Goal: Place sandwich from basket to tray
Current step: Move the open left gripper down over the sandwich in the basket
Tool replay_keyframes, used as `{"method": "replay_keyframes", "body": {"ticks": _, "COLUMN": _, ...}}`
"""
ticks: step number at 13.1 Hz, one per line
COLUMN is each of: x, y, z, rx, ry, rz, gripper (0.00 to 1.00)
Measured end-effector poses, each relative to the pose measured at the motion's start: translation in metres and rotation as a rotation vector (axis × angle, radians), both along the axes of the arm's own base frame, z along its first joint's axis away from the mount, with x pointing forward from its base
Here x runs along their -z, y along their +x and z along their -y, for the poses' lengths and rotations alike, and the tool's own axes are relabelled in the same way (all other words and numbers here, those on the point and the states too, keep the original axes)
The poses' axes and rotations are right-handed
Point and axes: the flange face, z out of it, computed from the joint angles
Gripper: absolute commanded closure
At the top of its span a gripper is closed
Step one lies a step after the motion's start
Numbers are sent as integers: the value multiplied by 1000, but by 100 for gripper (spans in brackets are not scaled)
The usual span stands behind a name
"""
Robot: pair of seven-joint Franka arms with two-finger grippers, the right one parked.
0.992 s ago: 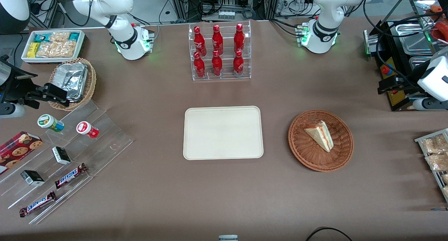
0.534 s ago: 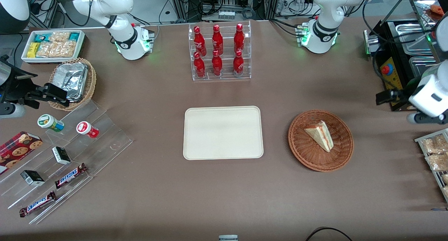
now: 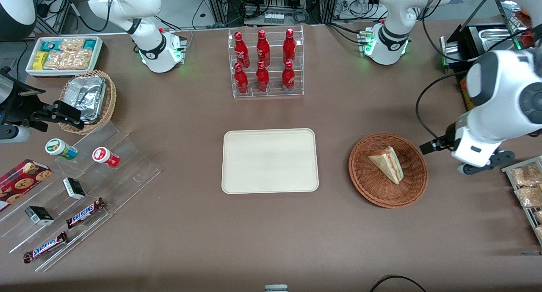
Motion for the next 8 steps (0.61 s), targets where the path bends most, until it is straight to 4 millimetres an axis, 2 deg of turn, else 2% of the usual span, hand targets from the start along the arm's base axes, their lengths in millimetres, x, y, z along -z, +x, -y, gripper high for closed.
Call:
{"method": "replay_keyframes", "body": {"ticks": 4, "x": 49, "y": -8, "z": 7, "rx": -200, "ry": -18, "rz": 54, "gripper": 1}}
{"method": "replay_keyframes", "body": {"ticks": 6, "x": 77, "y": -11, "z": 24, "rx": -246, "ry": -16, "rz": 73, "gripper": 1}}
{"method": "replay_keyframes", "body": {"ticks": 8, "x": 106, "y": -12, "z": 49, "rx": -249, "ry": -12, "rz": 66, "gripper": 1}}
